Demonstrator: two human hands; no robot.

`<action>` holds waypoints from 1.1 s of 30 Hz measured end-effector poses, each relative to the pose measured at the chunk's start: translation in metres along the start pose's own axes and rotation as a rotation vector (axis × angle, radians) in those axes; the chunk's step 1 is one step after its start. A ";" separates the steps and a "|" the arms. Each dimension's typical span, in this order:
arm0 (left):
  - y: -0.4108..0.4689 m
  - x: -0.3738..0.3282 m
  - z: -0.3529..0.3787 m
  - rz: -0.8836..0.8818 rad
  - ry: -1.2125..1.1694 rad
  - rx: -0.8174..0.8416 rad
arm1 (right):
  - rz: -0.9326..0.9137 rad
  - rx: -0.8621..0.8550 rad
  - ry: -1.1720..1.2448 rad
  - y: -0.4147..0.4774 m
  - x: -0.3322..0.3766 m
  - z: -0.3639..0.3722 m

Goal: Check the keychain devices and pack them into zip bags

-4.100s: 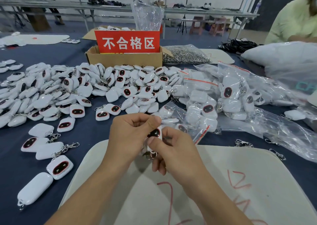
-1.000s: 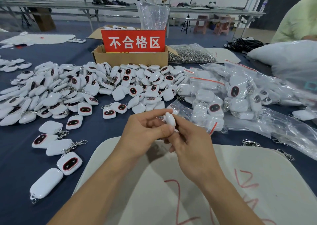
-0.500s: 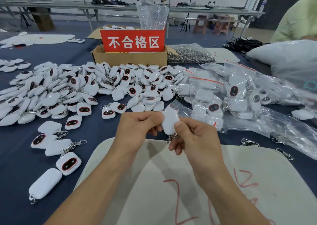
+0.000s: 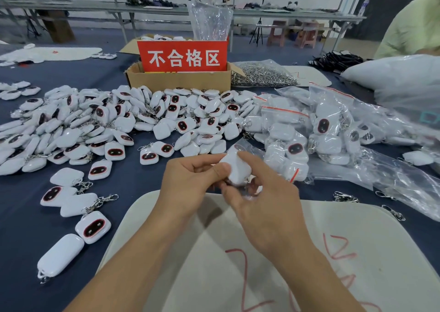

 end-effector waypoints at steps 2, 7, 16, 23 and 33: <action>0.000 -0.002 0.000 0.010 -0.022 -0.003 | -0.020 0.015 -0.036 0.000 -0.002 0.002; -0.004 -0.006 0.005 0.081 0.085 0.064 | 0.108 -0.260 0.176 0.015 -0.022 -0.039; -0.030 0.011 0.049 0.301 0.924 0.034 | 0.560 -0.357 0.515 0.026 -0.074 -0.068; -0.026 0.017 0.051 0.278 1.048 0.022 | 0.549 -0.294 0.426 0.024 -0.071 -0.064; -0.021 0.019 0.036 0.224 0.720 -0.037 | 0.502 0.024 0.278 0.022 -0.059 -0.044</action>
Point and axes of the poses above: each hand's wrist, its own y-axis towards the middle knuckle, its own z-axis out of the palm, x = y × z, the point moved 6 cm from there along y, towards the middle knuckle, and after that the axes turned 2 degrees about -y, right-handed, at the moved point
